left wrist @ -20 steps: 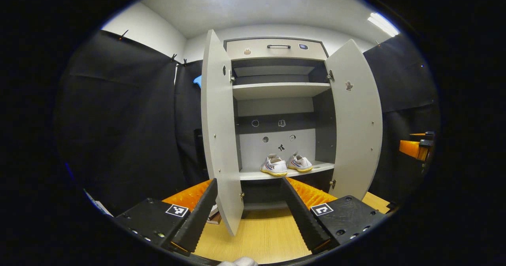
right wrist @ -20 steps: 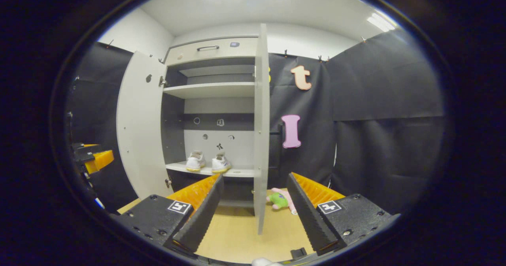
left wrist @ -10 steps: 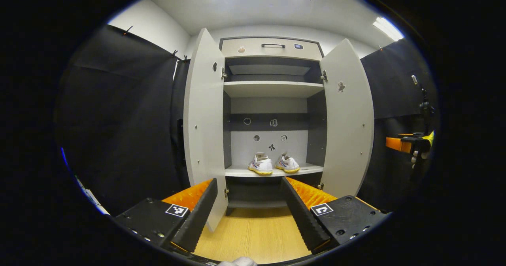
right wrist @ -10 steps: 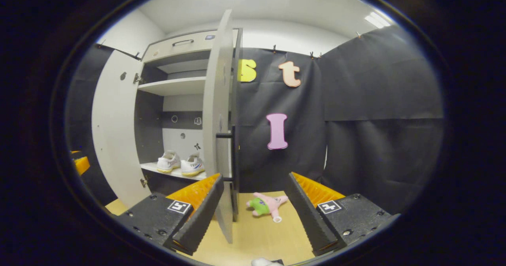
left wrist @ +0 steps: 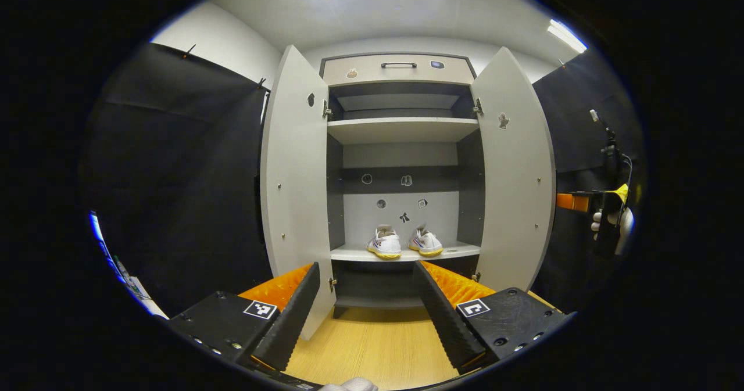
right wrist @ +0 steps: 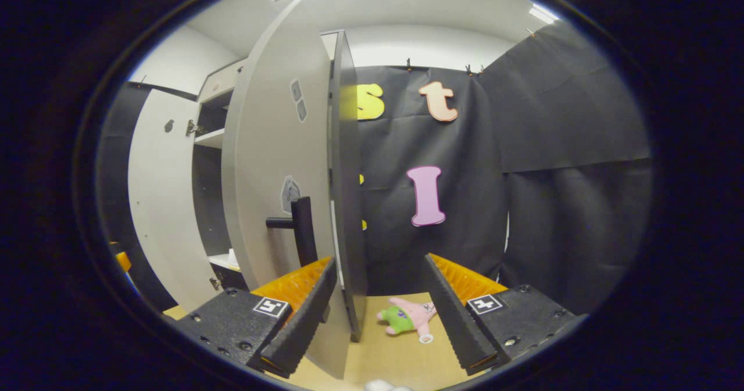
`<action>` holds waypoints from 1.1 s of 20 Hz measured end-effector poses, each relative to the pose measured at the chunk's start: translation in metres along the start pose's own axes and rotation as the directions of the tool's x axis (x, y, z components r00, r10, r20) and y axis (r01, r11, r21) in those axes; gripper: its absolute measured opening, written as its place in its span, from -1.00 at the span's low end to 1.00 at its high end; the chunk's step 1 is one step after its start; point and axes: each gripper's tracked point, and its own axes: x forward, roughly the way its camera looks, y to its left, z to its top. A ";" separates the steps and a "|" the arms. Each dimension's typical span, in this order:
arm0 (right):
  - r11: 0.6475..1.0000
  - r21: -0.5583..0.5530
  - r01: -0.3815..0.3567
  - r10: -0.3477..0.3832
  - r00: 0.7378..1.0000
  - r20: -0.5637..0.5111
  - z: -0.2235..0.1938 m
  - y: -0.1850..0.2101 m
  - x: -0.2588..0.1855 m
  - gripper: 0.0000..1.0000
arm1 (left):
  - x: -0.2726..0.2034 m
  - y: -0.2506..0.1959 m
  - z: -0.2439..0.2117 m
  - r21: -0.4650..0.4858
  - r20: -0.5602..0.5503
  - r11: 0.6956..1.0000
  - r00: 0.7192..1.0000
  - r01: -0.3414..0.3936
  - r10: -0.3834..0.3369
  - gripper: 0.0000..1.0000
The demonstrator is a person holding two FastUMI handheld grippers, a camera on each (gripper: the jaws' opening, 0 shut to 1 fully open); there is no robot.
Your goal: Grab one shoe with the right hand and put it into the shoe cabinet, grab the other shoe with the left hand and put it into the shoe cabinet; then close the right door with the right hand and the left door with the left hand.
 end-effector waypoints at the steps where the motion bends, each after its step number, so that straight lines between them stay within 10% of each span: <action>1: 1.000 -0.013 -0.023 0.023 1.000 -0.002 -0.001 0.003 0.001 0.90 | 0.001 -0.002 0.001 0.000 0.001 1.000 1.000 -0.007 0.007 0.93; 7: 0.992 -0.031 -0.121 0.120 0.992 -0.034 -0.002 0.060 0.003 0.89 | 0.011 0.001 -0.002 -0.010 -0.013 1.000 1.000 0.008 -0.008 0.93; 22: 0.994 -0.015 -0.105 0.104 0.993 -0.057 -0.018 0.195 0.013 0.97 | 0.015 0.098 -0.005 -0.029 -0.013 0.998 0.998 0.063 -0.063 0.93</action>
